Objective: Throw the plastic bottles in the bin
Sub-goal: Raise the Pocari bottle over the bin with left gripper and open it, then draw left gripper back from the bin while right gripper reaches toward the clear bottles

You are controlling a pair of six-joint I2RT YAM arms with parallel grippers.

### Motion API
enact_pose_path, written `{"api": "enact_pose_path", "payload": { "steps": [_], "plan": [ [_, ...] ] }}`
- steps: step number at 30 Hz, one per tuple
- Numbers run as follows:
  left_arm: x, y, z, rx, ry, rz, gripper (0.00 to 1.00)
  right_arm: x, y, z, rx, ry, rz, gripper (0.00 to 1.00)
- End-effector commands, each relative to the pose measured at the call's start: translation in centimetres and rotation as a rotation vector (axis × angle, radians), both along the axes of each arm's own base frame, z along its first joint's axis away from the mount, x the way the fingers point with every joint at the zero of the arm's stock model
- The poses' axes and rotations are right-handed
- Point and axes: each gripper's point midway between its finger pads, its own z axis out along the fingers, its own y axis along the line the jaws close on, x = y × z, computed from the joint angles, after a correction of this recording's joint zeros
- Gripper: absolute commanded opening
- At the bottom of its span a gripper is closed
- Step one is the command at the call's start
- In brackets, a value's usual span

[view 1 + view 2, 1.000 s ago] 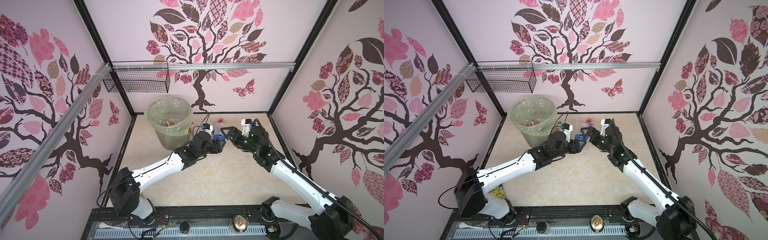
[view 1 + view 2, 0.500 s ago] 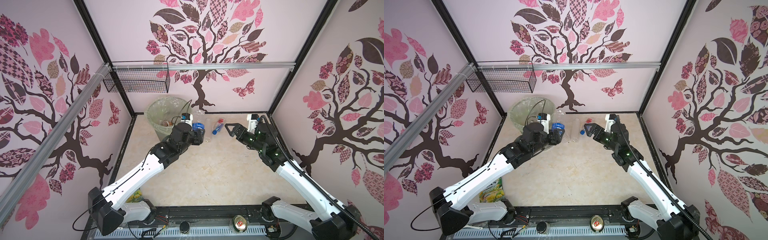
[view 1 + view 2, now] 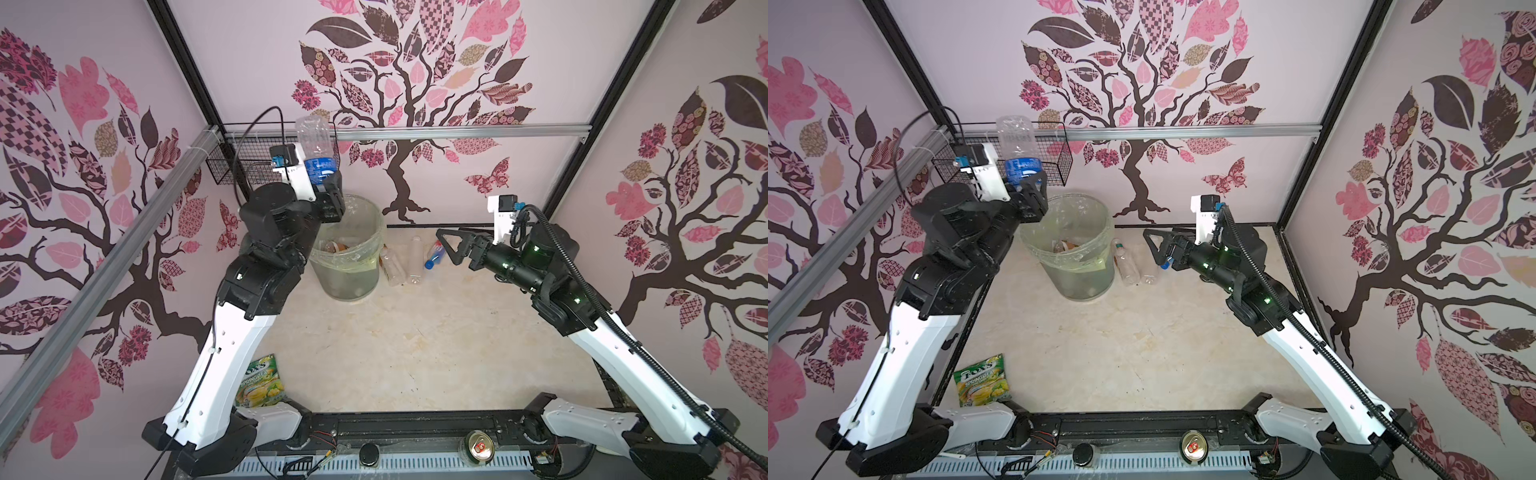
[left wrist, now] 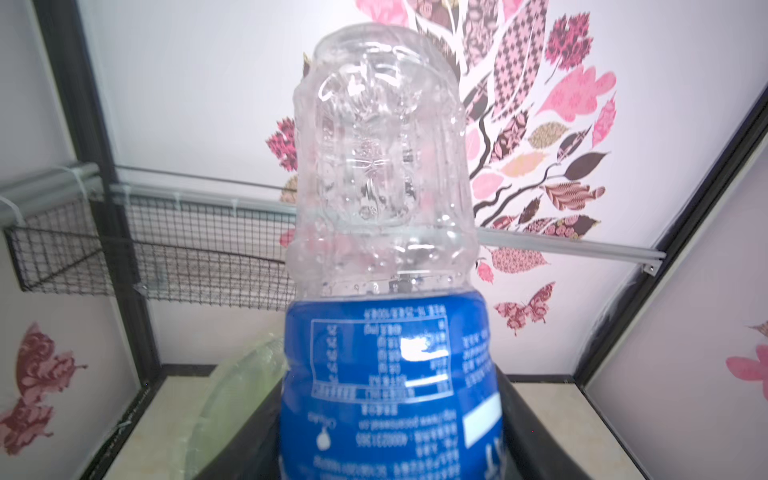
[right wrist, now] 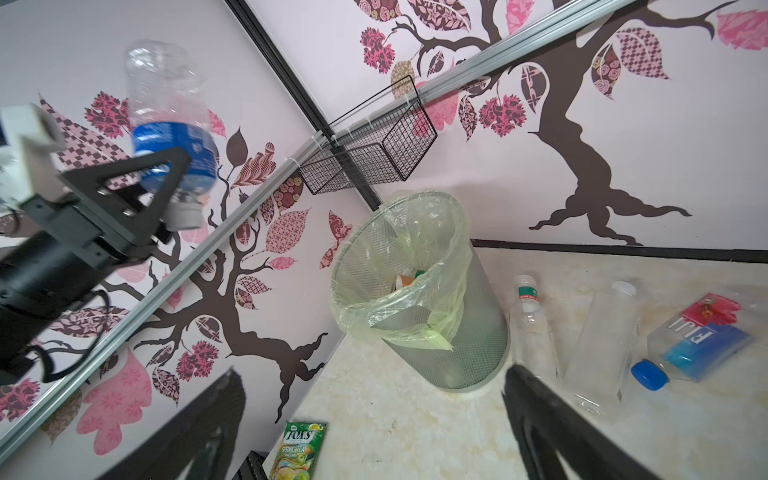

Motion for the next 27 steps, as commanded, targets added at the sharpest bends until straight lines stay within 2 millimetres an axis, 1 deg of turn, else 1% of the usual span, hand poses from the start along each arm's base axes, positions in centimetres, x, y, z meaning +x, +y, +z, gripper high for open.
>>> {"api": "enact_pose_path", "payload": {
  "steps": [1, 2, 3, 4, 5, 6, 7, 8, 9, 10, 11, 12, 13, 14, 15, 19, 27],
  "plan": [
    [-0.5, 1.3, 1.9, 0.034, -0.058, 0.054, 0.55, 0.0, -0.3, -1.4, -0.036, 0.018, -0.018, 1.00],
    [0.0, 1.0, 1.4, 0.038, -0.046, 0.051, 0.55, 0.1, -0.1, -1.6, -0.032, 0.027, -0.011, 1.00],
    [1.1, 0.5, 0.1, 0.047, -0.014, 0.040, 0.55, 0.2, 0.1, -1.7, -0.024, 0.032, -0.004, 1.00],
    [2.4, 0.0, -1.6, 0.056, 0.030, 0.026, 0.56, 0.3, 0.2, -1.9, -0.017, 0.039, 0.000, 1.00],
    [4.2, -0.3, -4.2, 0.056, 0.103, 0.006, 0.56, 0.3, 0.4, -2.1, -0.010, 0.047, 0.004, 1.00],
    [6.1, -0.7, -7.4, 0.048, 0.191, -0.011, 0.58, 0.4, 0.5, -2.2, -0.004, 0.053, 0.008, 1.00],
    [7.5, -0.7, -10.1, 0.042, 0.270, -0.020, 0.60, 0.4, 0.6, -2.3, -0.002, 0.057, 0.013, 1.00],
    [9.0, -0.9, -13.4, 0.044, 0.368, -0.030, 0.65, 0.3, 0.7, -2.4, -0.001, 0.061, 0.017, 1.00],
    [10.2, -1.1, -16.1, 0.052, 0.448, -0.035, 0.70, 0.3, 0.7, -2.5, -0.002, 0.064, 0.018, 1.00],
    [10.9, -1.1, -18.4, 0.061, 0.524, -0.024, 0.74, 0.2, 0.7, -2.7, -0.005, 0.066, 0.019, 1.00],
    [11.0, -1.2, -19.7, 0.065, 0.574, -0.017, 0.74, 0.2, 0.5, -2.7, -0.011, 0.064, 0.013, 1.00],
    [10.8, -1.6, -20.0, 0.058, 0.581, -0.043, 0.76, 0.2, 0.3, -2.8, -0.016, 0.062, 0.005, 1.00],
    [10.5, -2.1, -19.8, 0.035, 0.552, -0.070, 0.82, 0.2, 0.2, -2.9, -0.023, 0.060, -0.003, 1.00],
    [10.2, -2.4, -19.6, 0.009, 0.521, -0.096, 0.95, 0.2, 0.1, -3.0, -0.027, 0.059, -0.008, 1.00],
    [9.7, -2.5, -19.3, -0.008, 0.496, -0.107, 0.98, 0.3, 0.0, -3.1, -0.028, 0.059, -0.010, 1.00],
    [8.7, -2.3, -18.6, -0.019, 0.483, -0.105, 0.98, 0.4, 0.5, -3.8, -0.023, 0.076, 0.005, 1.00],
    [7.1, -3.9, -16.9, 0.025, 0.437, -0.143, 0.98, 1.2, 0.8, -5.9, -0.035, 0.113, -0.007, 1.00]
  ]
}}
